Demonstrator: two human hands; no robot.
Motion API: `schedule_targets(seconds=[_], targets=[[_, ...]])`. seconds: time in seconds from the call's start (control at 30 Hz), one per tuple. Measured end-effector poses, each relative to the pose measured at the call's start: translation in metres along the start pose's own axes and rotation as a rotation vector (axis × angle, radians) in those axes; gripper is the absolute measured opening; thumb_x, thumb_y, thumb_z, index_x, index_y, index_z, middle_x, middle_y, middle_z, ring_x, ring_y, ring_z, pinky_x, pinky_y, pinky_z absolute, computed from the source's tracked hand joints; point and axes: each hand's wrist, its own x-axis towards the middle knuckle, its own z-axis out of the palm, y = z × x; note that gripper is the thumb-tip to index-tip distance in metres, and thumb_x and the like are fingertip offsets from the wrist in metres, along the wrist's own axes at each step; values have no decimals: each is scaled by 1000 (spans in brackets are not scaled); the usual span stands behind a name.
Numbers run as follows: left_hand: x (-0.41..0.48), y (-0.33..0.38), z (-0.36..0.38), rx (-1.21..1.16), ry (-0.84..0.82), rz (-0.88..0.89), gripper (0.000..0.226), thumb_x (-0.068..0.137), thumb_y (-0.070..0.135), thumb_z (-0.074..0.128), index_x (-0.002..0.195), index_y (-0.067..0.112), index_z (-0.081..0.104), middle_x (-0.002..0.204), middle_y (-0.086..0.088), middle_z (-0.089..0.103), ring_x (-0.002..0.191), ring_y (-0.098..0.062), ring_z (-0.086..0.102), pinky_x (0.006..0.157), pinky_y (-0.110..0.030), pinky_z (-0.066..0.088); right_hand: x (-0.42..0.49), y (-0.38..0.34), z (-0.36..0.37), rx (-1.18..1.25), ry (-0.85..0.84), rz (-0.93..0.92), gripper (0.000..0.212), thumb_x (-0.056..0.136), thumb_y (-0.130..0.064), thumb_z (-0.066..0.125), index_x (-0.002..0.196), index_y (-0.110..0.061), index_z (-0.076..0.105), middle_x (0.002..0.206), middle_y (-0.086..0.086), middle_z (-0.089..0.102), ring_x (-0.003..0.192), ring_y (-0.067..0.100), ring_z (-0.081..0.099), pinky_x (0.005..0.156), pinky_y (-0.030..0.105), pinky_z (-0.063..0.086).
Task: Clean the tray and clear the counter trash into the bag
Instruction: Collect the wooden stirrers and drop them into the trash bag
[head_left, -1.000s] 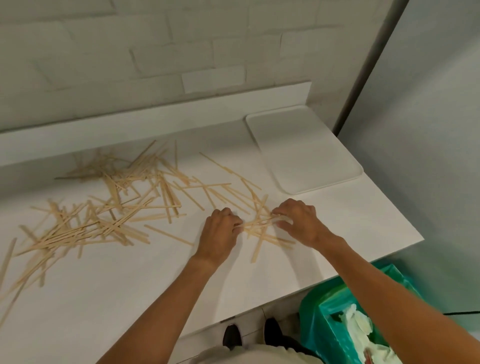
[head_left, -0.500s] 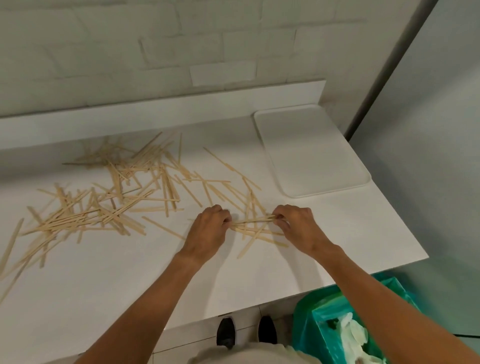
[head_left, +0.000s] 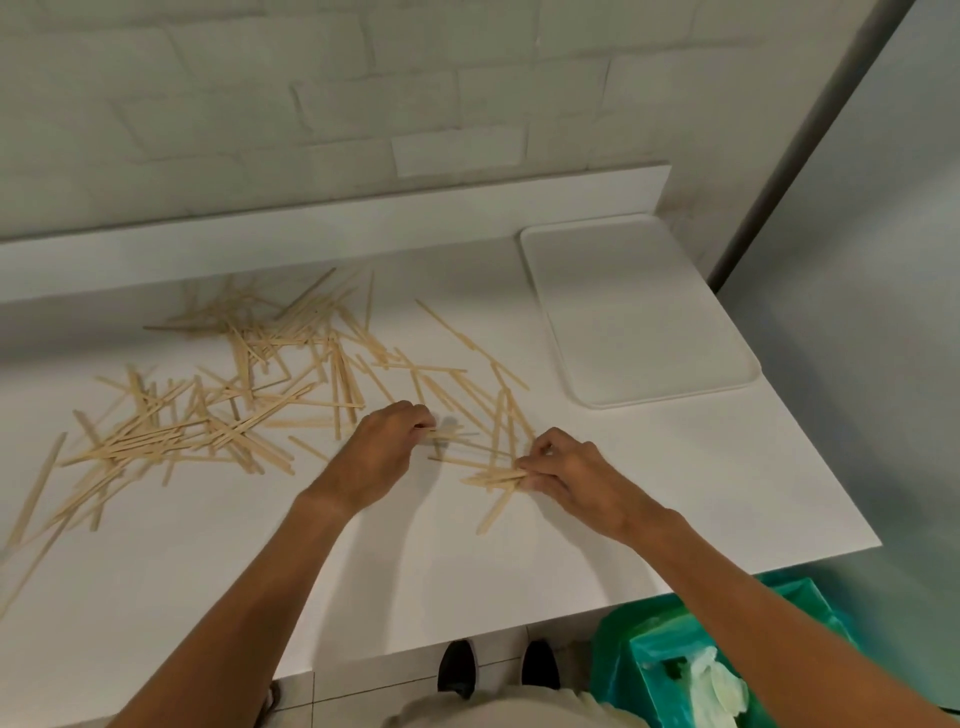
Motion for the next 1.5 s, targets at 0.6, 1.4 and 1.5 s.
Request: schedule_targets(seconds=[0.6, 1.4, 1.5], targets=[[56, 28, 40, 287, -140, 339, 9, 95, 23, 58, 101, 28, 61, 117, 13, 53, 121, -10, 43, 104, -34, 25, 2, 6, 11, -320, 217, -40, 6, 98, -22, 56, 96, -19, 61, 105, -7, 55, 88, 16, 50, 77, 31, 41], [62, 35, 44, 250, -218, 131, 23, 91, -3, 41, 94, 19, 46, 100, 3, 44, 94, -17, 38, 84, -31, 30, -4, -8, -12, -24, 201, 248, 15, 105, -26, 30, 97, -21, 41, 82, -2, 48, 70, 20, 50, 64, 44, 50], [62, 38, 49, 327, -149, 160, 32, 83, -11, 40, 100, 15, 47, 100, -2, 45, 93, -21, 42, 81, -31, 30, -7, -13, -15, -9, 197, 260, 24, 105, -38, 26, 94, -22, 40, 78, -5, 48, 68, 17, 49, 63, 41, 50]])
